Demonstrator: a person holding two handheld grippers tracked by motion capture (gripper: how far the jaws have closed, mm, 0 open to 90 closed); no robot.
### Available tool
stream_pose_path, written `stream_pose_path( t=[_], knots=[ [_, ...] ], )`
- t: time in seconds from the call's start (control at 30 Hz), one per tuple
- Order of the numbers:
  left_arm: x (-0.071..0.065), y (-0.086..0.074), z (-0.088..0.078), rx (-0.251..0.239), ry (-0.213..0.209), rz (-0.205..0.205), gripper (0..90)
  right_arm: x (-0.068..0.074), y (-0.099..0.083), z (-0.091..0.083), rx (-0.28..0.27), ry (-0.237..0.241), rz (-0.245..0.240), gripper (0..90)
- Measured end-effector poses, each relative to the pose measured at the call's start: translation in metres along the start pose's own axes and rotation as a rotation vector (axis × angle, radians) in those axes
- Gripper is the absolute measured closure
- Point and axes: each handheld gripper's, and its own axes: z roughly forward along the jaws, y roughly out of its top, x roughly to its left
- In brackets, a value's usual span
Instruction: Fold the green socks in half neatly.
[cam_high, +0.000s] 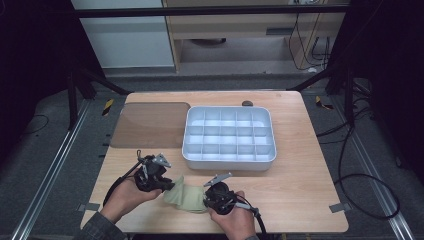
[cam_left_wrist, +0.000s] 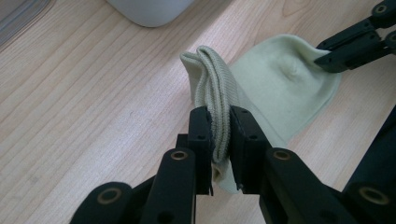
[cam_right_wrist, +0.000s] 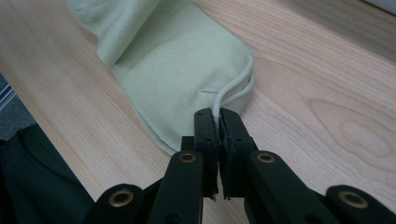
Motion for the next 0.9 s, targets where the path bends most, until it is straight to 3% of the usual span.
stream_pose_path(
  t=[0.4,0.9],
  knots=[
    [-0.021,0.007,0.001,0.002,-0.047,0.017,79.3,0.001,0.008,0.003,-0.013,0.001,-0.01,87.5],
    [-0.035,0.018,0.011,0.008,-0.06,0.02,79.1,-0.002,0.009,0.003,-0.017,0.005,0.002,87.5]
  ],
)
